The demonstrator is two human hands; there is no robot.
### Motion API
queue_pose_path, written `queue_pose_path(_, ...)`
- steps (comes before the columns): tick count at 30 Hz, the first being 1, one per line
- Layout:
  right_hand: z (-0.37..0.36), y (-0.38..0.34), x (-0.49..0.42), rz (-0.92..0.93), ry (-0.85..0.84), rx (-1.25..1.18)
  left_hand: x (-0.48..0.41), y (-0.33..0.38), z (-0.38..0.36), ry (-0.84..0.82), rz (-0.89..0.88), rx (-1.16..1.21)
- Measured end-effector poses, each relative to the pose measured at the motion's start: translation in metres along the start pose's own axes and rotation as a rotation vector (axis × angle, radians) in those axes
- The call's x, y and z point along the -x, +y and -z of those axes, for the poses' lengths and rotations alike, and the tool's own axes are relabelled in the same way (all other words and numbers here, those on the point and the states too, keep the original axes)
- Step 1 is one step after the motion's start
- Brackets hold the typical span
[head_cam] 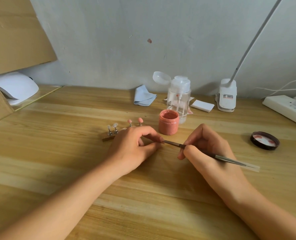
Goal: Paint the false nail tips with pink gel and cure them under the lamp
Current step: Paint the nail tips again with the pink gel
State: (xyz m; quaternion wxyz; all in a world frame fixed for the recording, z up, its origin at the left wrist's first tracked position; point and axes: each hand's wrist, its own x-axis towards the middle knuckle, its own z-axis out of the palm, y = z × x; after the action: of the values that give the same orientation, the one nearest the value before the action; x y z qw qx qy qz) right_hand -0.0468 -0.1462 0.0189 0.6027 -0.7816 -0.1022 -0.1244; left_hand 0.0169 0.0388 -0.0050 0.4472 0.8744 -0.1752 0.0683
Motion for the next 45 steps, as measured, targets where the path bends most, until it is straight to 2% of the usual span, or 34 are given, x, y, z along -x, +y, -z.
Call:
queue_pose_path(15,0.0012,0.0034,-0.0018,0.007,0.047,0.005,-0.0008,-0.0021,-0.0006,0.005,-0.017,-0.011)
queue_pose_path(45,-0.0011,-0.0019,-0.0004,-0.01,0.021,-0.075,-0.0002,0.0002,0.0001,-0.002,-0.008,-0.018)
